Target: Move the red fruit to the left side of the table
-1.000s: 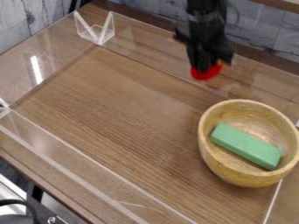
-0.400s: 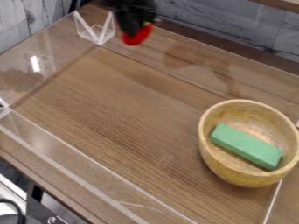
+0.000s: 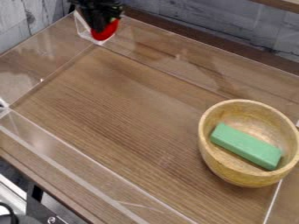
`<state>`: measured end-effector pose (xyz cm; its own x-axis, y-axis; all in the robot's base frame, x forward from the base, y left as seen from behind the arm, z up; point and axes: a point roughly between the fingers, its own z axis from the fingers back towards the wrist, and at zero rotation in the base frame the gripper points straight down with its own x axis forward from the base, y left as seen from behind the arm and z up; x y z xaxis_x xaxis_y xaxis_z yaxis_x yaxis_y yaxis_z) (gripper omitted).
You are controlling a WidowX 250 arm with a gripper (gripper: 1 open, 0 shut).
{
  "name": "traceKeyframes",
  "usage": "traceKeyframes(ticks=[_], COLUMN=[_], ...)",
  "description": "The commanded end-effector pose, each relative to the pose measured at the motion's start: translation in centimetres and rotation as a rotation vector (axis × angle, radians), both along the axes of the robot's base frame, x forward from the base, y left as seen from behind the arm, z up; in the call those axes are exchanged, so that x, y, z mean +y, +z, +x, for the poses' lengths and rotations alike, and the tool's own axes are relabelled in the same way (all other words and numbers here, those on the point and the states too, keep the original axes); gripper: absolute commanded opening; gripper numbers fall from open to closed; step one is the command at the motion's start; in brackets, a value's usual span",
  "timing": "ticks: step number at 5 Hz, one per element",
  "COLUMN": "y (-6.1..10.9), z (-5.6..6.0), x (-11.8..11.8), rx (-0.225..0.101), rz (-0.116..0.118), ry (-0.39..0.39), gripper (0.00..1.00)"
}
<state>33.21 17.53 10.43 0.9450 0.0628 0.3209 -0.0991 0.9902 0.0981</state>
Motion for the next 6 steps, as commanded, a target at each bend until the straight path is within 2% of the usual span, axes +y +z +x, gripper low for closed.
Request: traceKeyframes(ticks=[1, 3, 4, 6], y=[1.3, -0.5, -1.0, -2.2], z=[0.9, 1.8, 2.0, 2.4], x=[2.5, 4.0, 4.3, 4.4], rx=[-0.050, -0.032, -0.023, -0.007], rz=[0.042, 0.050, 0.050, 0.050], ry=[0.020, 0.034, 0.040, 0.051], gripper=[0.00, 0.00, 1.00, 1.00])
